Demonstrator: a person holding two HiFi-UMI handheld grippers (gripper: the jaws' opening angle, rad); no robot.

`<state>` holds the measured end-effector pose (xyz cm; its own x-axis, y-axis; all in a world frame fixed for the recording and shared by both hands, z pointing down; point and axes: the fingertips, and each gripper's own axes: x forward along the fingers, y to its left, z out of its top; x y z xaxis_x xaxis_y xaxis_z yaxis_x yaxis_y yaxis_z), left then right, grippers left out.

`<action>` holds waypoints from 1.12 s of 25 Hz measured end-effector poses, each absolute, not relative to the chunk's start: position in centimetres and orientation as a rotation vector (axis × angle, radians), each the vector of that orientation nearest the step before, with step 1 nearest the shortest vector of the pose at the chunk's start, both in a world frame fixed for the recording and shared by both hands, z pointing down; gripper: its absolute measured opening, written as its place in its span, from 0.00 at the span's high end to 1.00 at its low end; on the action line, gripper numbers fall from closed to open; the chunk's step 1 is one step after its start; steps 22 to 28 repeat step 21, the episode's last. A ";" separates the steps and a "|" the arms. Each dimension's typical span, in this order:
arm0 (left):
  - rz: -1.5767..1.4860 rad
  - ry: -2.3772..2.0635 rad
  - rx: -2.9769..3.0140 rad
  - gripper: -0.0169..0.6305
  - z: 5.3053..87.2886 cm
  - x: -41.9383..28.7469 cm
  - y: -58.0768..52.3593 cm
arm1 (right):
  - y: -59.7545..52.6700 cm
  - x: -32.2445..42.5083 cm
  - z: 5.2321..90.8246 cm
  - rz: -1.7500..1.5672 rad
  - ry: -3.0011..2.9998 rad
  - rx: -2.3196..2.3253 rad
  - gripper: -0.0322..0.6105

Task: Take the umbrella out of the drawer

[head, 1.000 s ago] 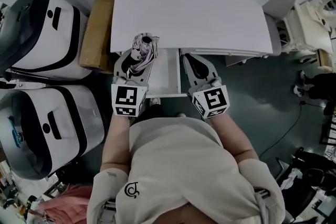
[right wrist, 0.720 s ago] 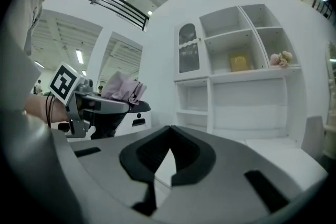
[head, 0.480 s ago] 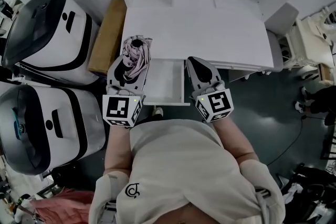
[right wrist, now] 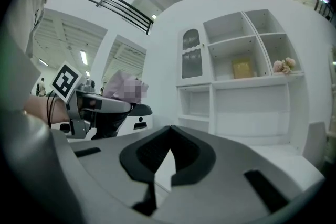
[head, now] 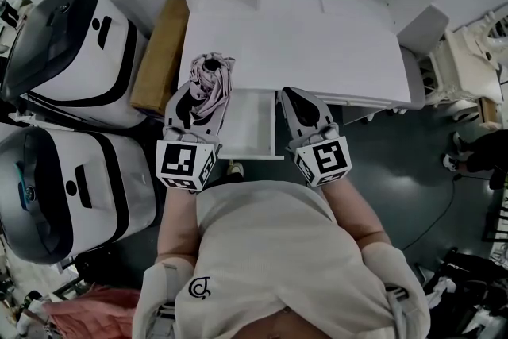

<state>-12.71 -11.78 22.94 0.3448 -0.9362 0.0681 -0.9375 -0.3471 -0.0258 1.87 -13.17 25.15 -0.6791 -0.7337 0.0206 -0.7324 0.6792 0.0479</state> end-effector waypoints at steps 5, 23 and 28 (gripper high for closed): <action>0.111 -1.776 2.559 0.61 23.2 -12.6 -11.8 | -13.2 1.8 25.5 -0.052 -2.842 1.238 0.94; 0.060 -1.733 2.572 0.61 23.5 -12.2 -11.2 | -13.0 2.0 25.2 -0.063 -2.835 1.239 0.94; 0.060 -1.733 2.572 0.61 23.5 -12.2 -11.2 | -13.0 2.0 25.2 -0.063 -2.835 1.239 0.94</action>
